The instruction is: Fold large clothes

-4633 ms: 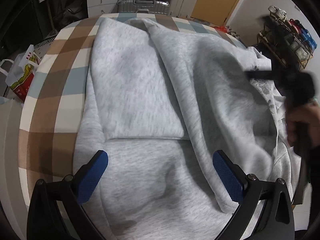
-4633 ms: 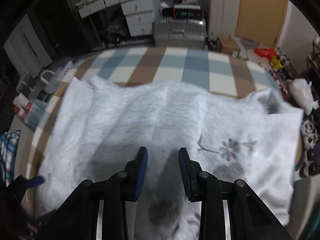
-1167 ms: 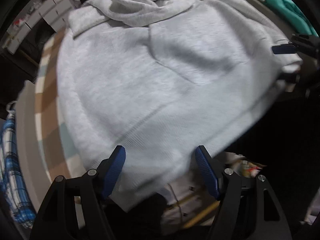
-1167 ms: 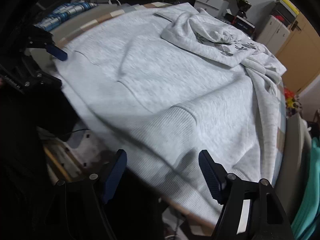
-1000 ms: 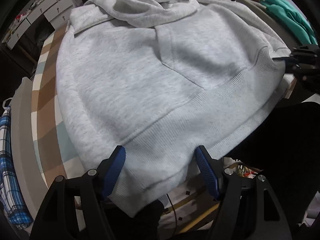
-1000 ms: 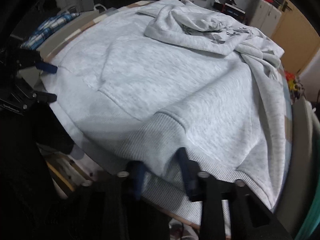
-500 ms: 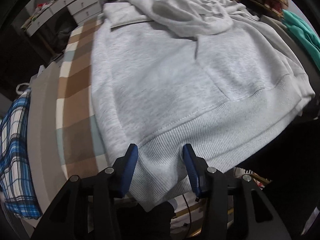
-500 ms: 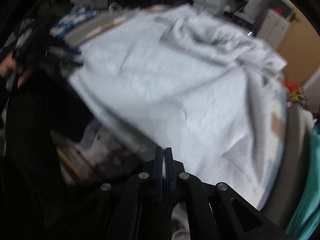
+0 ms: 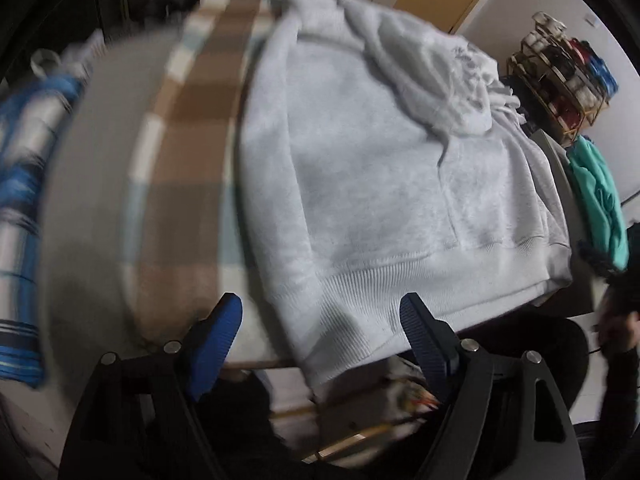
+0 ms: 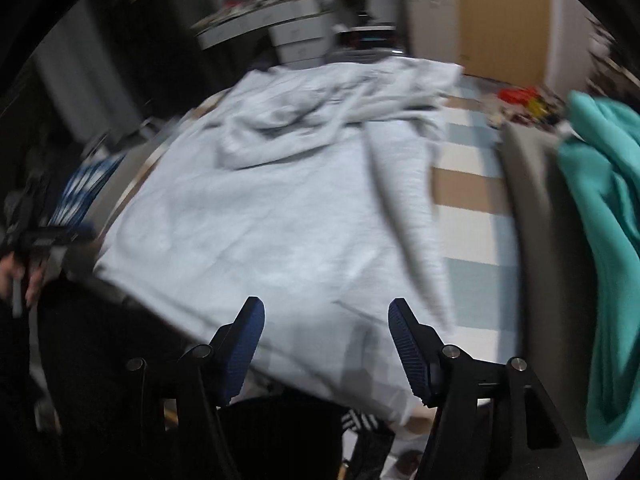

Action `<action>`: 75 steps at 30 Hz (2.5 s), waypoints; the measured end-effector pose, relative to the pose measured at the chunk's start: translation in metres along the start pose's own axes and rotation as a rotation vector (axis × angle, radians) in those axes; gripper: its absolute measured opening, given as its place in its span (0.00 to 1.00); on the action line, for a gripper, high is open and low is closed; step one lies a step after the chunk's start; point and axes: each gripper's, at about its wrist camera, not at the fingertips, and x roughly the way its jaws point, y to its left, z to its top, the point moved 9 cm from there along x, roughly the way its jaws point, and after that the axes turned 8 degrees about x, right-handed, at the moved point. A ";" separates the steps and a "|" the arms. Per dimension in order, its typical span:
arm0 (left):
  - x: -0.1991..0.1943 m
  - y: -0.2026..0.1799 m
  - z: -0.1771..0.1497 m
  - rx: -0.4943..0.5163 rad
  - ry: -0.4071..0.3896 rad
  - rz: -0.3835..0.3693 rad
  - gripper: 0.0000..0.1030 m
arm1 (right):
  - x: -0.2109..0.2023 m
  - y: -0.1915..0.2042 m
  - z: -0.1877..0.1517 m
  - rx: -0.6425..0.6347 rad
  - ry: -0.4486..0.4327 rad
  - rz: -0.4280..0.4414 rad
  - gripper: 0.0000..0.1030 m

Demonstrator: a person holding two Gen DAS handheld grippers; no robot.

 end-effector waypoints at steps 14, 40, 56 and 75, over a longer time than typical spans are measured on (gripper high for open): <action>0.016 -0.033 -0.016 0.028 0.000 -0.045 0.29 | 0.023 -0.021 -0.020 0.214 0.056 0.186 0.25; 0.003 -0.016 -0.019 0.018 -0.081 0.053 0.42 | 0.030 -0.011 -0.020 0.241 0.025 0.217 0.51; -0.004 -0.002 -0.021 0.050 -0.108 0.105 0.05 | 0.017 -0.026 -0.020 0.036 0.027 -0.194 0.19; 0.011 -0.020 0.011 -0.202 -0.169 -0.281 0.86 | 0.026 -0.007 -0.013 0.250 0.013 0.127 0.43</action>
